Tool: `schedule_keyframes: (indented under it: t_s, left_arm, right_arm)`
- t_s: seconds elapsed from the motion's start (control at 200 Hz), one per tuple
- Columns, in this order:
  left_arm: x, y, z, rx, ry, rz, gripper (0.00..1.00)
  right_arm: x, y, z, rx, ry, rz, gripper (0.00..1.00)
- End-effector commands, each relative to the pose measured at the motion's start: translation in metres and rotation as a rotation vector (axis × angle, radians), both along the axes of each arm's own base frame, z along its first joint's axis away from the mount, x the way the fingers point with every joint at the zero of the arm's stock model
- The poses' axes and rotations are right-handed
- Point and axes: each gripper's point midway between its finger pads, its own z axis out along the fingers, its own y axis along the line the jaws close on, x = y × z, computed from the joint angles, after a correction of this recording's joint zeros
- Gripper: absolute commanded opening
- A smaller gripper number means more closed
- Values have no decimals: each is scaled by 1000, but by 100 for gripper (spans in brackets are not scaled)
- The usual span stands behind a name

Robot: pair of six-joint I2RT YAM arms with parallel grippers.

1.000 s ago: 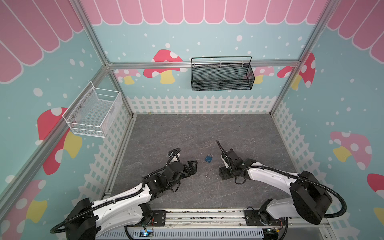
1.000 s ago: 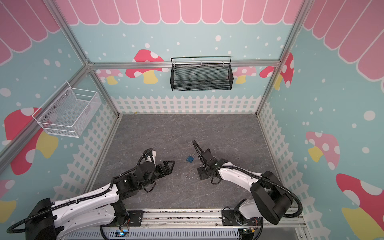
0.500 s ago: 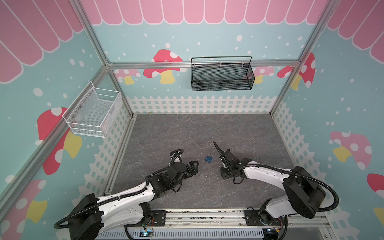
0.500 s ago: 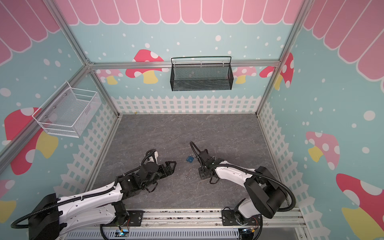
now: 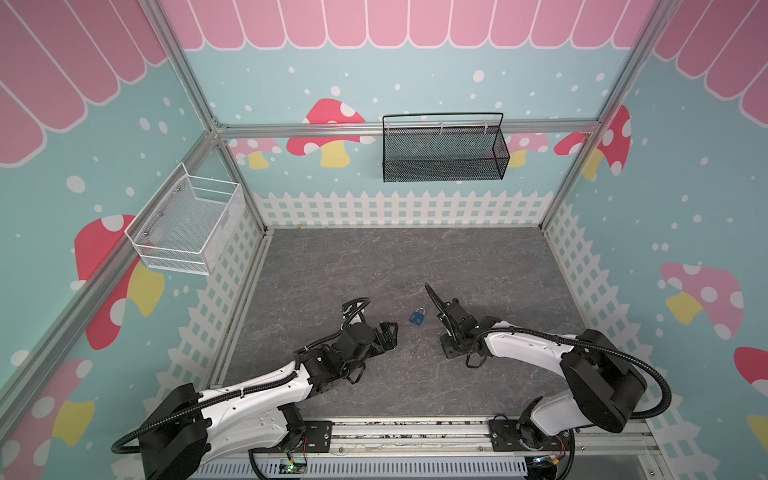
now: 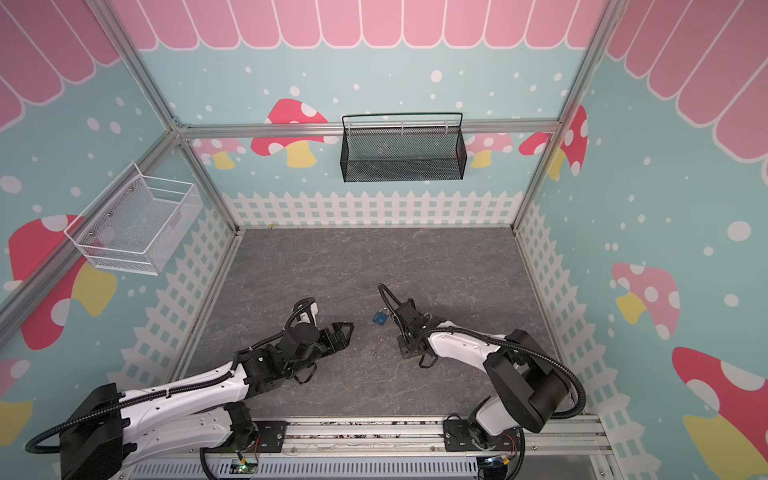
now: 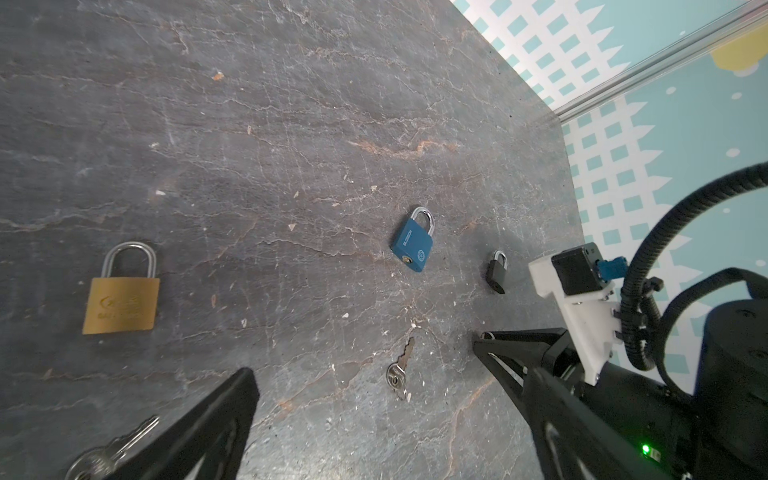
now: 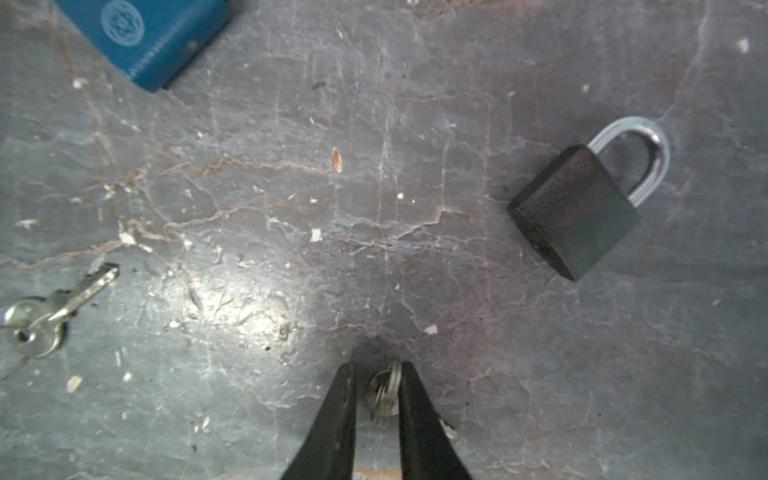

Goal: Unlock with the key
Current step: 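Grasp the silver key ring with the right gripper and lift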

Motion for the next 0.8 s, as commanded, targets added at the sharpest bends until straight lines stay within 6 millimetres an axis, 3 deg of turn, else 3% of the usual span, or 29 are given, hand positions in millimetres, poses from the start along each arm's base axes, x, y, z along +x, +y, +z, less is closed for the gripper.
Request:
schedule_keyframes:
  t_s: [0.0, 0.475, 0.79]
  left_arm:
    - [4, -7, 11, -31, -8, 10, 100]
    - [1, -8, 23, -86, -11, 9, 100]
    - [-8, -15, 58, -207, -29, -39, 100]
  right_arm:
    - [0, -1, -2, -23, -2, 8, 17]
    - [6, 12, 23, 44, -64, 72, 0]
    - [5, 48, 78, 256, -162, 215, 0]
